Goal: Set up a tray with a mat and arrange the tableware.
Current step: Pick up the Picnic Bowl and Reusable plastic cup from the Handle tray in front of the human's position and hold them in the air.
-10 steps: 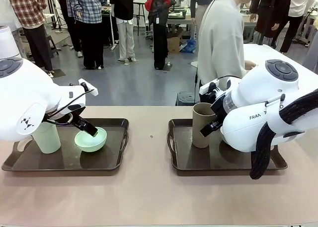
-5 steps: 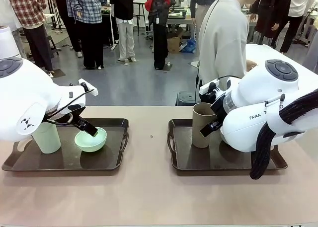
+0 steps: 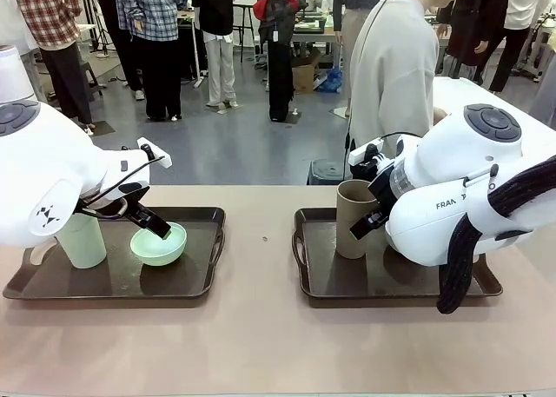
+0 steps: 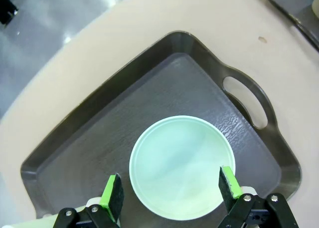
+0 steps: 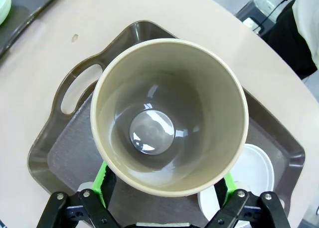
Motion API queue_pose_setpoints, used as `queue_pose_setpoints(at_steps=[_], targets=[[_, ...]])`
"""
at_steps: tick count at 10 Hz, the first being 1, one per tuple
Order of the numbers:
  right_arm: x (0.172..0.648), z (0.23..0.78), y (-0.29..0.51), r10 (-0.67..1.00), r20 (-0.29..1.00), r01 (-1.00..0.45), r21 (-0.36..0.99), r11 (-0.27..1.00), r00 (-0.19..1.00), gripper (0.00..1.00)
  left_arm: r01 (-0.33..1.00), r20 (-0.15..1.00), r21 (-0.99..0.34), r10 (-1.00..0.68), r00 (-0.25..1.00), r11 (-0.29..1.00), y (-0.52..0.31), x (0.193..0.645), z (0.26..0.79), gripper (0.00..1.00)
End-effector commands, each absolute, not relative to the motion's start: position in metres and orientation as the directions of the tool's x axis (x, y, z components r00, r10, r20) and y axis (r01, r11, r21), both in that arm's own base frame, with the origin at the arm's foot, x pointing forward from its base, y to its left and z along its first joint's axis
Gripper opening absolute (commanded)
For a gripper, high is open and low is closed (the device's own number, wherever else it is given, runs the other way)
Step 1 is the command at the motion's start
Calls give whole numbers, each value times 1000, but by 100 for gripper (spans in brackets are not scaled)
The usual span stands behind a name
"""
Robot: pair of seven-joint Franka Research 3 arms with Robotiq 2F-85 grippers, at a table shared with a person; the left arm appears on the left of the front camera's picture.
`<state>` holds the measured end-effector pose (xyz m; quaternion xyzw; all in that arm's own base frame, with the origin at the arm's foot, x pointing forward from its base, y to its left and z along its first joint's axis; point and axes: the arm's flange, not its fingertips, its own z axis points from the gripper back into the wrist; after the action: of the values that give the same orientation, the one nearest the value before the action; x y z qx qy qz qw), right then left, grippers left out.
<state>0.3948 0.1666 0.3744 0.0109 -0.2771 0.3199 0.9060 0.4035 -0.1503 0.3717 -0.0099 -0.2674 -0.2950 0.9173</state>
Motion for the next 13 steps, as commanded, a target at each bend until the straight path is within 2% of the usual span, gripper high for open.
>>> queue_pose_setpoints(at_steps=[1,3,5,8,10,12,13], targets=[[395,374,167,574,509,-586,-158,795,642,100,546,496,140,-536,683,826,-150,403,372,100],[366,405,162,573,488,-532,-236,813,659,100,538,464,168,-548,696,826,-146,379,388,100],[312,437,155,540,467,-471,-266,841,700,100,544,417,150,-552,722,825,-137,343,415,100],[243,440,131,489,377,-458,-175,872,787,100,542,232,22,-532,815,840,-122,265,440,100],[204,422,105,412,290,-383,-154,911,864,100,523,217,15,-513,830,852,-110,213,452,100],[179,405,96,375,237,-353,-132,926,896,100,494,264,18,-480,836,869,-101,195,452,100],[183,400,96,378,256,-338,-188,922,890,100,482,291,46,-473,832,875,-96,198,455,100]])
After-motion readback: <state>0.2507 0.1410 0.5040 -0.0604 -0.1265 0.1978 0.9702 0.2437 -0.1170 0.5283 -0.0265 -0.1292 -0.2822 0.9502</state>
